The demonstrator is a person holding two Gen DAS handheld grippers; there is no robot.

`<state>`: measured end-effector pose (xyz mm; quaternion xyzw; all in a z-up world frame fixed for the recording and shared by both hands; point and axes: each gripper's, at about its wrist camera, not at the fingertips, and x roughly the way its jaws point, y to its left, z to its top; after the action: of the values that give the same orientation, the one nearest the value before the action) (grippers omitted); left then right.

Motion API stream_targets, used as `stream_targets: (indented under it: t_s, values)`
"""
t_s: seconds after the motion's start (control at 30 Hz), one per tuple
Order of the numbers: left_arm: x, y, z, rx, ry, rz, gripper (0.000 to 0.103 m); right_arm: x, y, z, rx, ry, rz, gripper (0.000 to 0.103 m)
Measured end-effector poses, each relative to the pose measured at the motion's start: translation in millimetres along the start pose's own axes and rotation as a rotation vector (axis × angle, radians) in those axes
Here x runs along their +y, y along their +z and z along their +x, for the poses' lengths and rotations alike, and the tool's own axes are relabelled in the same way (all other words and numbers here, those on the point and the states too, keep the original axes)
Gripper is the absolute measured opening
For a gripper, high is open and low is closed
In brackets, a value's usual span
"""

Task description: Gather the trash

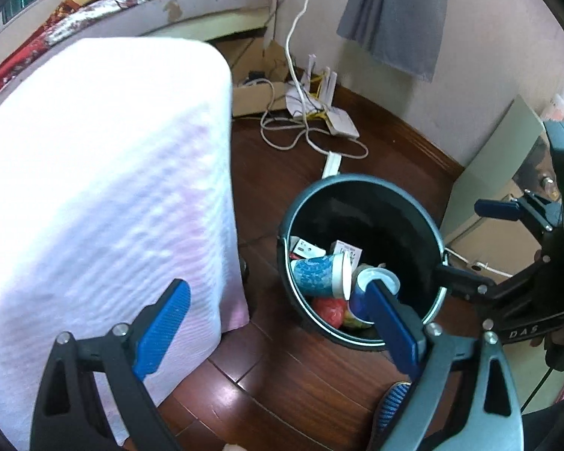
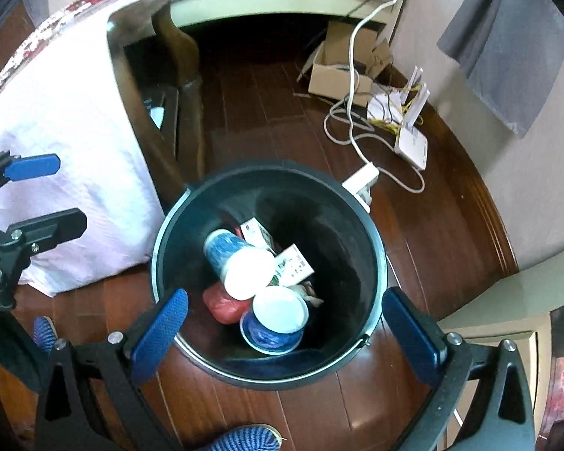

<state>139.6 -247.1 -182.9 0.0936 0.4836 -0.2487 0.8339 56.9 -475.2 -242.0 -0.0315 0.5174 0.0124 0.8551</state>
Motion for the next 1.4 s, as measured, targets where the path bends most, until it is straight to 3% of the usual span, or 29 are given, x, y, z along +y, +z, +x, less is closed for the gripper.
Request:
stream_targets:
  t_s: [0.2, 0.53, 0.67, 0.93, 1.4]
  values:
    - [5, -6, -44, -0.071, 0.024, -0.002, 0.095, 27, 11, -42, -0.078, 0.003, -0.002, 0.103]
    - [28, -20, -139, -0.206, 0.103, -0.052, 0.095, 74, 11, -145, -0.243, -0.035, 0.068, 0.103]
    - [31, -28, -166, -0.219, 0.103, -0.079, 0.095, 91, 4, -181, -0.271, -0.066, 0.085, 0.103]
    - [36, -52, -236, -0.324, 0.138, -0.095, 0.097, 118, -3, -254, -0.322, -0.087, 0.109, 0.103]
    - [26, -70, -309, -0.47, 0.163, -0.056, 0.1, 149, -25, -347, -0.455, -0.11, 0.138, 0.103]
